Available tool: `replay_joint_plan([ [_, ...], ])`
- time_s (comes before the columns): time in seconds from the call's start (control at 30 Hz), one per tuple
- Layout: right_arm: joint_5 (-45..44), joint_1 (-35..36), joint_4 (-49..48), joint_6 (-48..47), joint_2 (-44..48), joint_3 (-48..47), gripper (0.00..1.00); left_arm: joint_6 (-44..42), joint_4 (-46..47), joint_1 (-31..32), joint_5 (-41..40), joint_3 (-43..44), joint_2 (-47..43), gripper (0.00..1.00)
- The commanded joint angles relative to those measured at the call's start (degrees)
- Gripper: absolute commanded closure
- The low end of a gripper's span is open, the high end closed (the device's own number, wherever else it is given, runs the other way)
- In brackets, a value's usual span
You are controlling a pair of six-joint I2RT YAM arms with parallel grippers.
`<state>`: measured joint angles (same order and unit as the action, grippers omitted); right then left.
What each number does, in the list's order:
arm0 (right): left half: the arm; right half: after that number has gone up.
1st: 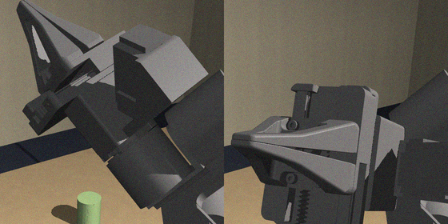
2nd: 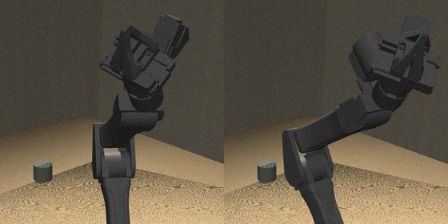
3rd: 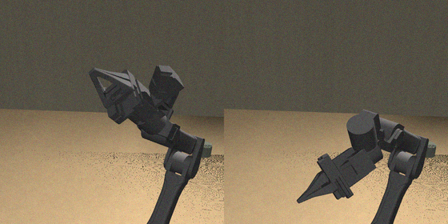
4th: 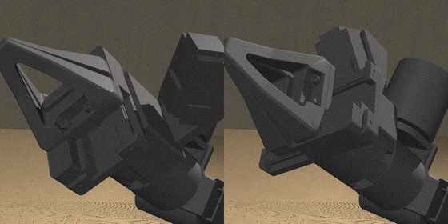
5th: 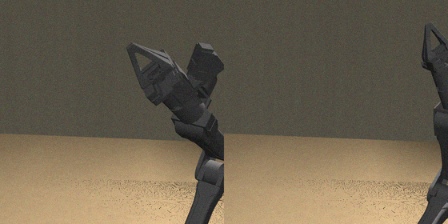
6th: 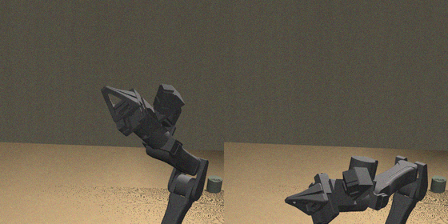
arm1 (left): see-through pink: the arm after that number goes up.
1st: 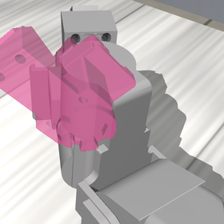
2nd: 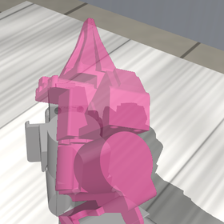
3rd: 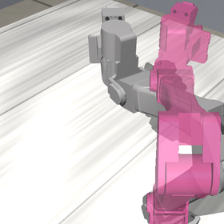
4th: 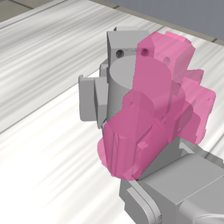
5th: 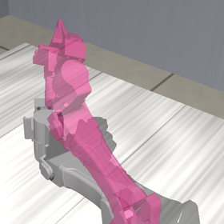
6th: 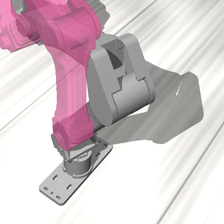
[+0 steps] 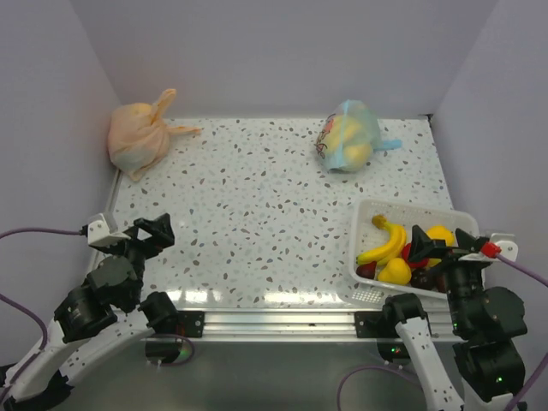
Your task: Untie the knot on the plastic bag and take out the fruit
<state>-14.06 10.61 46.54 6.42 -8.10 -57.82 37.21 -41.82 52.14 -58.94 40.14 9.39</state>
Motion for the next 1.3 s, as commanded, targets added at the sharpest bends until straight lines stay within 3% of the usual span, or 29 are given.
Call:
replay_joint_plan([
  [0.0,0.17,0.11,-0.4,0.44,-3.23,-0.36,0.01,-1.53,4.03,0.07,-1.62,-0.68,-1.65,0.0],
  [0.27,6.75,0.2,-4.7,4.13,-13.59,-2.2,0.01,-1.18,3.68,0.07,-1.62,-0.5,-0.69,0.0],
  [0.5,11.6,0.11,-11.12,9.75,-30.37,-4.31,0.01,-1.18,2.98,0.07,-1.36,-0.06,0.81,0.0],
  [0.93,-1.57,-0.06,-21.93,23.37,-69.14,-17.21,0.01,-1.7,3.42,0.15,-1.01,-0.15,0.28,0.0],
  [1.1,-2.19,-1.2,-26.41,29.08,-85.37,-23.55,0.01,-1.88,3.41,0.07,-1.0,-0.15,0.11,0.0],
  [1.27,-2.2,-3.48,-35.17,37.78,-94.11,-24.71,0.01,-1.88,3.5,0.07,-0.83,-0.24,0.02,0.0],
])
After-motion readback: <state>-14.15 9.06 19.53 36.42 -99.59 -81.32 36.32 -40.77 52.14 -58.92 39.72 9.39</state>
